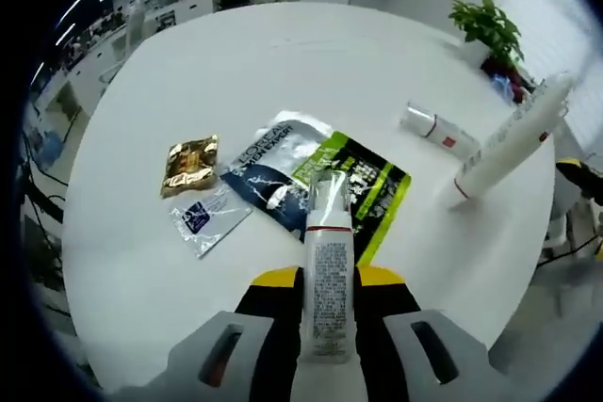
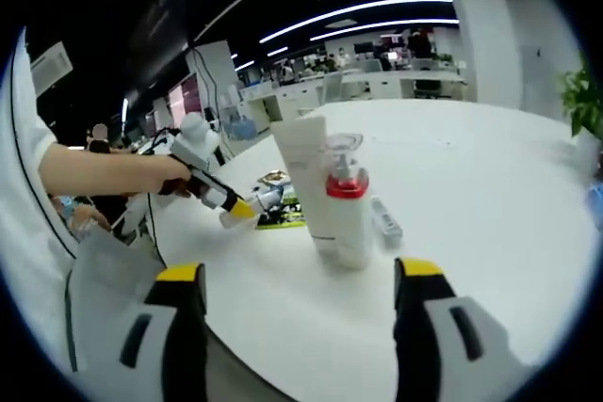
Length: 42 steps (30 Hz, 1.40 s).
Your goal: Arrange the skincare products in the storage area until every visible bottle or jar stands upright without overlapping.
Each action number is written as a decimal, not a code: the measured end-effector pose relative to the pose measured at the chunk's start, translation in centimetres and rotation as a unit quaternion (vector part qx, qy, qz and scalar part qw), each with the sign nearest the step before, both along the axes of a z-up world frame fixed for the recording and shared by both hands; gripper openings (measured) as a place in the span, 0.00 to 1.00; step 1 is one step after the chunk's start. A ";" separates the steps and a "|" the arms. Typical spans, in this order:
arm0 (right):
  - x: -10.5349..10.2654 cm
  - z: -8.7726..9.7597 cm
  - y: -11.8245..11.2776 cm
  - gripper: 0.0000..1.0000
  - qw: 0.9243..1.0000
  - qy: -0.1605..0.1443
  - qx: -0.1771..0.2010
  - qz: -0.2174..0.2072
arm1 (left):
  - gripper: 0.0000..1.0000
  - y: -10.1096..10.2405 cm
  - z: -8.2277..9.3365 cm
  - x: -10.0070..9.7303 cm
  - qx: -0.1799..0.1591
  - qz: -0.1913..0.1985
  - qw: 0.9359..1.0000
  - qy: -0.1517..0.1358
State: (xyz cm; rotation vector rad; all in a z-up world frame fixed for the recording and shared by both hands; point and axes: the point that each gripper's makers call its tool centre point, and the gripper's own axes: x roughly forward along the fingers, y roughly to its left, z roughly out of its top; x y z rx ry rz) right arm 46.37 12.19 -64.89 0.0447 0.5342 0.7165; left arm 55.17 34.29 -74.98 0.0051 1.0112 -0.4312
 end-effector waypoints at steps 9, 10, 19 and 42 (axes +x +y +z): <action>-0.5 1.7 0.6 0.71 0.997 0.012 0.074 -0.014 | 0.17 -2.7 3.9 -1.9 -0.102 0.014 0.994 -0.034; -0.5 2.0 0.5 0.71 0.996 0.013 0.083 -0.017 | 0.17 -3.3 4.6 -2.2 -0.118 0.011 0.992 -0.040; -1.0 3.2 1.0 0.65 0.994 0.012 0.110 -0.007 | 0.17 -5.2 7.5 -4.8 -0.174 0.005 0.983 -0.054; 0.0 6.2 4.4 0.43 0.966 0.039 0.248 0.055 | 0.17 -15.5 13.2 -10.3 -0.314 -0.167 0.930 -0.093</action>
